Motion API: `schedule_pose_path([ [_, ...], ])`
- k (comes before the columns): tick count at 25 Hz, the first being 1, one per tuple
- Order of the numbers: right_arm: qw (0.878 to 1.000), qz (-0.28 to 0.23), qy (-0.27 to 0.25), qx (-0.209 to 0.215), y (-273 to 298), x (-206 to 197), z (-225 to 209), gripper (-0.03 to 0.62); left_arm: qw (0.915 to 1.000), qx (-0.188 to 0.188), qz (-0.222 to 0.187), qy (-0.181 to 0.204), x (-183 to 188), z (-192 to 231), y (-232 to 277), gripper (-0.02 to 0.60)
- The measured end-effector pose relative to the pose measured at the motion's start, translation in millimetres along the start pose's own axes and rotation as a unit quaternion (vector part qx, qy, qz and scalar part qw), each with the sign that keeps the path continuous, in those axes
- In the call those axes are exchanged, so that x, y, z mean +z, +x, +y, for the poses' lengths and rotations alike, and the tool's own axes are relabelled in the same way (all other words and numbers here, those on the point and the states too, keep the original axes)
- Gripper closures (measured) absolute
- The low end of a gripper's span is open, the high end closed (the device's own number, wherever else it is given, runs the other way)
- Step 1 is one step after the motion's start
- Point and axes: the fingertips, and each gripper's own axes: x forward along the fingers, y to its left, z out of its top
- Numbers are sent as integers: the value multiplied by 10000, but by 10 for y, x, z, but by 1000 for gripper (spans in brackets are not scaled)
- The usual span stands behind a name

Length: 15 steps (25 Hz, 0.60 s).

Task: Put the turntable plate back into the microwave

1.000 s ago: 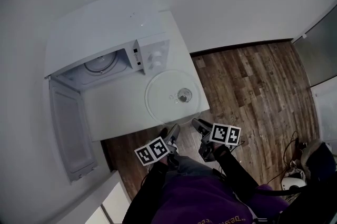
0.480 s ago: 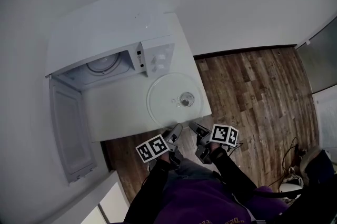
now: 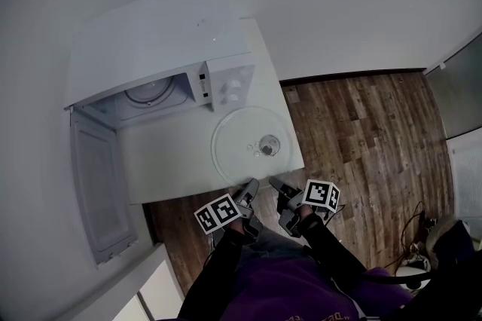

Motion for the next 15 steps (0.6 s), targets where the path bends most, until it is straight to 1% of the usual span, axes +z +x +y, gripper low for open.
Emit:
schedule_pose_path([
  [5, 9998, 126, 130, 122, 8, -21, 11, 517, 9998, -127, -17, -175, 9, 5, -11, 423],
  [11, 9996, 100, 129, 241, -26, -24, 48, 527, 9993, -237, -64, -298, -5, -17, -24, 422],
  [13, 9996, 99, 106, 246, -38, -27, 54, 528, 9993, -264, -71, -261, -10, -34, -32, 420],
  [14, 9996, 104, 95, 246, -45, -36, 53, 528, 9995, -269, -70, -168, -14, -52, -42, 423],
  [15, 9996, 115, 82, 245, -55, -50, 52, 528, 9996, -259, -68, 3, -21, -77, -54, 444],
])
